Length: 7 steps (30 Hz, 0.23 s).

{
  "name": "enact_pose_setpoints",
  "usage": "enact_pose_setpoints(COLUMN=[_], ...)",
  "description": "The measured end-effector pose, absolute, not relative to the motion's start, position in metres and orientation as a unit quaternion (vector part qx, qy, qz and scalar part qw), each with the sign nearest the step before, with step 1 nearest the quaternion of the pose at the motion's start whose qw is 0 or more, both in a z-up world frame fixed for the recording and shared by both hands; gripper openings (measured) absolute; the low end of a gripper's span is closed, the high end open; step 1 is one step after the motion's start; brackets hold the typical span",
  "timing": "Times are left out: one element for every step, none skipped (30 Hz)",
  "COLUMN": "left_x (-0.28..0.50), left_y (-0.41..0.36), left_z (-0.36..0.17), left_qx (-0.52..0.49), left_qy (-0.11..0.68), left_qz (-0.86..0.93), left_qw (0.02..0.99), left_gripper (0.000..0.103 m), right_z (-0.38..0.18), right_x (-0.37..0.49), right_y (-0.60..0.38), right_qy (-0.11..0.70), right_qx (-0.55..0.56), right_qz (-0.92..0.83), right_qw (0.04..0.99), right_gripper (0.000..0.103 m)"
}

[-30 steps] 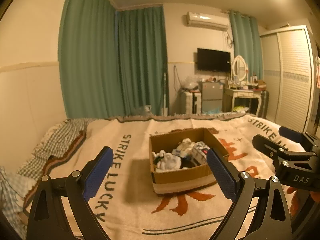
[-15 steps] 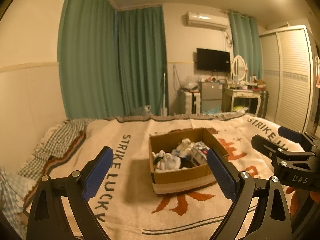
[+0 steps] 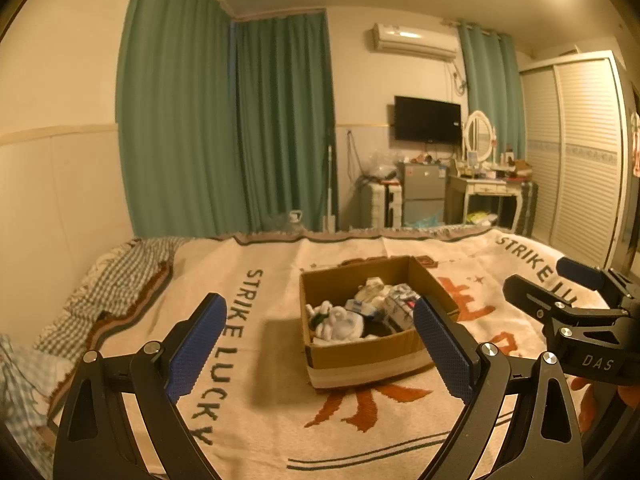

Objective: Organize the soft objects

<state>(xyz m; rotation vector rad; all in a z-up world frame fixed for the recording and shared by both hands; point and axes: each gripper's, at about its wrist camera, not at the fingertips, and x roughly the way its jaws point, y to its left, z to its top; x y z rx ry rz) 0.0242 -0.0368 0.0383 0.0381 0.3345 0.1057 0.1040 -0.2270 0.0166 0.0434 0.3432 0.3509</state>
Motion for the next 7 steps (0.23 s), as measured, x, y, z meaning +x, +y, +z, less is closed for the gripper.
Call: enact_pose_setpoints(left_x=[0.0239,0.0243,0.0243,0.0246,0.0243,0.0246,0.0246], left_y=[-0.0366,-0.0357,-0.0348,-0.0349,-0.0343,-0.0347,-0.0346], left_z=[0.0384,0.0385,0.0387,0.0385,0.0387,0.0385,0.0384], left_qx=[0.019,0.019,0.018,0.018,0.018,0.018,0.018], left_qy=[0.166,0.166,0.166,0.166,0.167,0.167,0.167], left_qz=[0.053,0.054,0.054,0.054,0.054,0.054,0.053], left_qw=[0.984,0.985,0.985,0.984,0.984,0.984,0.984], left_gripper=[0.096,0.096,0.096,0.096,0.096,0.096,0.096], right_z=[0.0163,0.0162,0.0165,0.0164,0.0164,0.0165,0.0164], right_x=[0.1041,0.1041,0.1042,0.104,0.1041,0.1042,0.1041], right_y=[-0.2268,-0.2267,-0.2263,-0.2266,-0.2264,-0.2262,-0.2265], right_qy=[0.17,0.171,0.171,0.171,0.171,0.17,0.171], right_qx=[0.022,0.022,0.022,0.022,0.022,0.022,0.022], right_qz=[0.174,0.173,0.173,0.173,0.173,0.172,0.173], right_qw=[0.97,0.97,0.97,0.97,0.97,0.97,0.97], right_gripper=[0.103,0.103,0.103,0.103,0.103,0.103,0.103])
